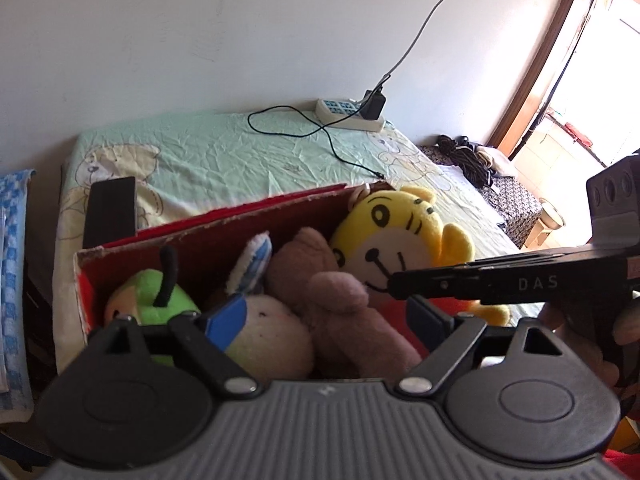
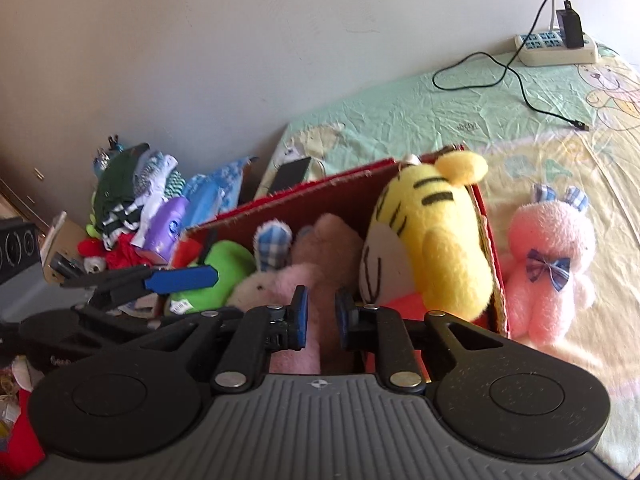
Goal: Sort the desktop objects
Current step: 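Lower the pink teddy bear into the red box and open the right gripper, then raise the open right gripper up out of the red box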
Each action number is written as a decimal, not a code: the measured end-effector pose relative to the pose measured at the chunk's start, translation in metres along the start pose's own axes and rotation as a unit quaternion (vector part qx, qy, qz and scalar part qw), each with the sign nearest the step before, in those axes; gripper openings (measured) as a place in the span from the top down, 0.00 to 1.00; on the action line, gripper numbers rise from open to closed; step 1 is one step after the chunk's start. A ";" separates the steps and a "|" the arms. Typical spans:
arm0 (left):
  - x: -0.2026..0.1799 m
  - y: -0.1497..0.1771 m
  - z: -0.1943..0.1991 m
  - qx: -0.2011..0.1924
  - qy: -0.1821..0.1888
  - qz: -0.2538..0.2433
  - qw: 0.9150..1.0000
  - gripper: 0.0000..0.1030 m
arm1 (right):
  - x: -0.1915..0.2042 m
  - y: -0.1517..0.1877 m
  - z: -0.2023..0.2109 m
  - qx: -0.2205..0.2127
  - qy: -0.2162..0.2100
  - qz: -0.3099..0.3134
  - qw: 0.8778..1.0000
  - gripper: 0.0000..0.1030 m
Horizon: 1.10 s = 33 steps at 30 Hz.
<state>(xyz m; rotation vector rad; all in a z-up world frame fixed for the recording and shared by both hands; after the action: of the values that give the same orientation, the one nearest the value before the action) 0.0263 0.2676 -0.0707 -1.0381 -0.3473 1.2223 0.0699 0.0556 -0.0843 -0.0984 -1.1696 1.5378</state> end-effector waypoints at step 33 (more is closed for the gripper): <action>-0.059 0.023 -0.061 0.079 -0.066 -0.036 0.994 0.15 | -0.017 -0.006 0.031 -0.087 0.032 -0.015 0.996 0.81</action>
<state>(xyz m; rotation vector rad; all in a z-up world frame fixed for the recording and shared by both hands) 0.0350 0.1870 -0.1036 -0.8054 -0.3798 1.2358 0.0608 0.0224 -0.0734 -0.2444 -1.2464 1.3955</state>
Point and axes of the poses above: each gripper's, at about its wrist camera, not at the fingertips, and z roughly against the way its jaws point, x to its left, y to its underside, the point moved 4 cm from there along -z, roughly the way its jaws point, and after that the axes turned 10 degrees about -x, right-handed, at the moved point
